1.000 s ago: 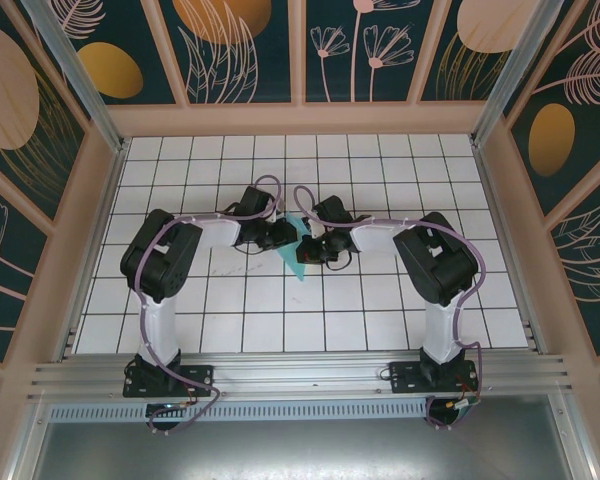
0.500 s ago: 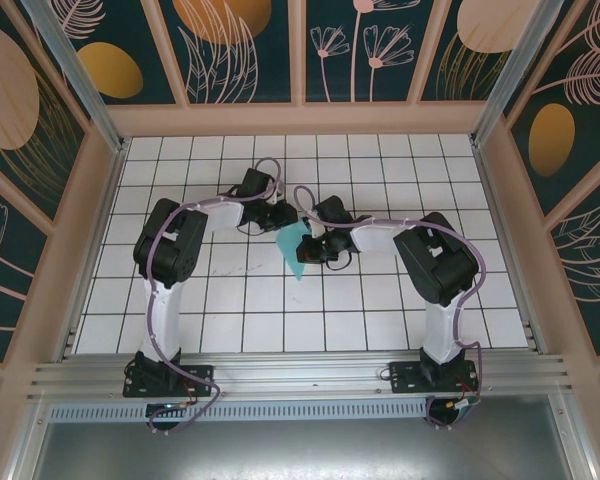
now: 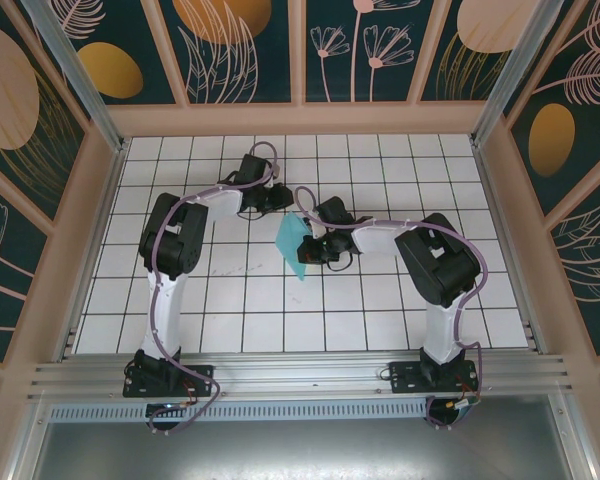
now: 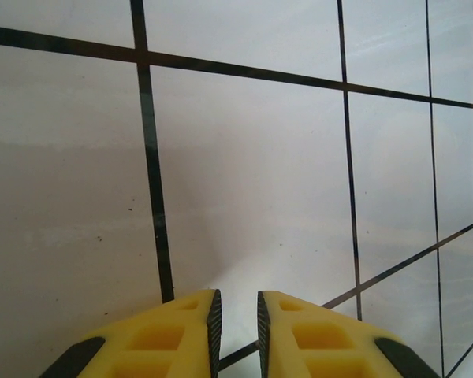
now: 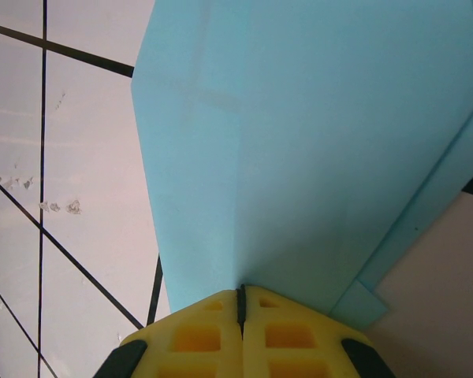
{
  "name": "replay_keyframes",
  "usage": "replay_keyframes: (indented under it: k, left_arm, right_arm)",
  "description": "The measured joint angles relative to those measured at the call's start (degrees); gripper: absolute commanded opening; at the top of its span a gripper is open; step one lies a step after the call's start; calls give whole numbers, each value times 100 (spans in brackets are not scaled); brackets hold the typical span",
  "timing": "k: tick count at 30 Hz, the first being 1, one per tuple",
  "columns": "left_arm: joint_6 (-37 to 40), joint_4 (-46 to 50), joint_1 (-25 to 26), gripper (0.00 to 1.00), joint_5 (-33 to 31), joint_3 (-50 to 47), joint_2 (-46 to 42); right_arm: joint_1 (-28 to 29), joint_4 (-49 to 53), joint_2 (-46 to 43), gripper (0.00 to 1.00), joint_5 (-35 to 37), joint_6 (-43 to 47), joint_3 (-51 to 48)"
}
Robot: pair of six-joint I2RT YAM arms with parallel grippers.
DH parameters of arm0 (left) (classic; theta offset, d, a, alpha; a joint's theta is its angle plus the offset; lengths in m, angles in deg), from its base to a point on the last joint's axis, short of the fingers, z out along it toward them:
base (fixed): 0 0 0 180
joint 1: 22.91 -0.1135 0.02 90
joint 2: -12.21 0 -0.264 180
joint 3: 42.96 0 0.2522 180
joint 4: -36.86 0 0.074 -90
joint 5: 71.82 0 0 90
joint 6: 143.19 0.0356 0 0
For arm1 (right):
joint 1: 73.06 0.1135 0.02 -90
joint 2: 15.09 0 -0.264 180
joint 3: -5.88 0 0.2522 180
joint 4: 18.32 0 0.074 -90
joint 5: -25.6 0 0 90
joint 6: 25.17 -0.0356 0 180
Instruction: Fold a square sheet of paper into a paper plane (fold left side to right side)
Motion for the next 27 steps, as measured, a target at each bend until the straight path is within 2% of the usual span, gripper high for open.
replay_keyframes:
  k: [7, 12, 18, 27]
  left_arm:
    - [157, -72, -96, 23, -136, -1062, -1047]
    - [114, -549, -81, 22, 330, -1829, -1674]
    - [2, -837, 175, 21, 660, -2011, -1528]
    - [-120, -1005, 424, 21, 763, -1742, -866]
  right_arm:
    - [-35, 48, -2, 0, -15, 122, 2]
    - [-55, 76, -11, 0, -24, 146, 2]
    - [-61, 103, -11, 0, -24, 155, 7]
    - [-68, 146, -11, 0, -20, 216, 20]
